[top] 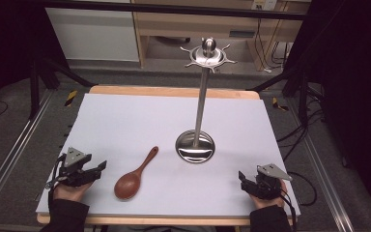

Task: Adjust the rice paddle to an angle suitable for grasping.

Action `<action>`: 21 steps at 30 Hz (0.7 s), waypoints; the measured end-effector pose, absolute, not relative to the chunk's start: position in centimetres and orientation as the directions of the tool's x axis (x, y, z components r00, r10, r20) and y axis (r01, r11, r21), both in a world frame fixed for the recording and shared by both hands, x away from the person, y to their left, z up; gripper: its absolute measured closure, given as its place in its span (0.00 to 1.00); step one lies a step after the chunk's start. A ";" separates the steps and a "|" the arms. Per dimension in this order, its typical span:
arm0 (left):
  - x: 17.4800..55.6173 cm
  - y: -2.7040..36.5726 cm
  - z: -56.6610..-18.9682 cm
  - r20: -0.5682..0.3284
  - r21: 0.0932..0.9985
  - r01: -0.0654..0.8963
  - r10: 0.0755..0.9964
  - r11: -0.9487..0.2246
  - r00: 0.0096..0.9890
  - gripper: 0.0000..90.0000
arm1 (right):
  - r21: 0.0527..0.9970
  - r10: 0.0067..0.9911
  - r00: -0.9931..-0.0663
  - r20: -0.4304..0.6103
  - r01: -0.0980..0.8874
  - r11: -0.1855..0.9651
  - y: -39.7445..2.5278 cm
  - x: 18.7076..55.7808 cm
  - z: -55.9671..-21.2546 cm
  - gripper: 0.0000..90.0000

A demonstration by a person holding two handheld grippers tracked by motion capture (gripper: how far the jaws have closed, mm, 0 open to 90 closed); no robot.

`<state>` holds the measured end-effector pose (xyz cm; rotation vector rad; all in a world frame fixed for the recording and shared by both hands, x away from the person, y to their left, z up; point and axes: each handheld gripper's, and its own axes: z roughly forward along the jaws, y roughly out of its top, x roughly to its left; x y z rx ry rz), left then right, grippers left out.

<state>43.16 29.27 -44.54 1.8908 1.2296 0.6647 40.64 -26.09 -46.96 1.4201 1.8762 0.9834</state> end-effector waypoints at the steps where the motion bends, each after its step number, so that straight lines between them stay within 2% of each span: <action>1: 43.1 29.2 -44.5 0.021 0.829 0.504 0.914 -0.242 0.405 0.40 | 0.829 0.964 -0.265 -0.017 0.535 0.162 -26.1 40.6 -47.0 0.30; 7: 42.8 28.5 -43.8 0.029 0.828 0.501 0.911 -0.253 0.412 0.34 | 0.831 0.962 -0.273 -0.019 0.530 0.167 -26.0 40.6 -46.9 0.31; 21: 43.0 27.5 -42.9 0.026 0.796 0.531 0.893 -0.290 0.449 0.28 | 0.829 0.962 -0.271 -0.039 0.529 0.182 -26.0 40.7 -46.9 0.31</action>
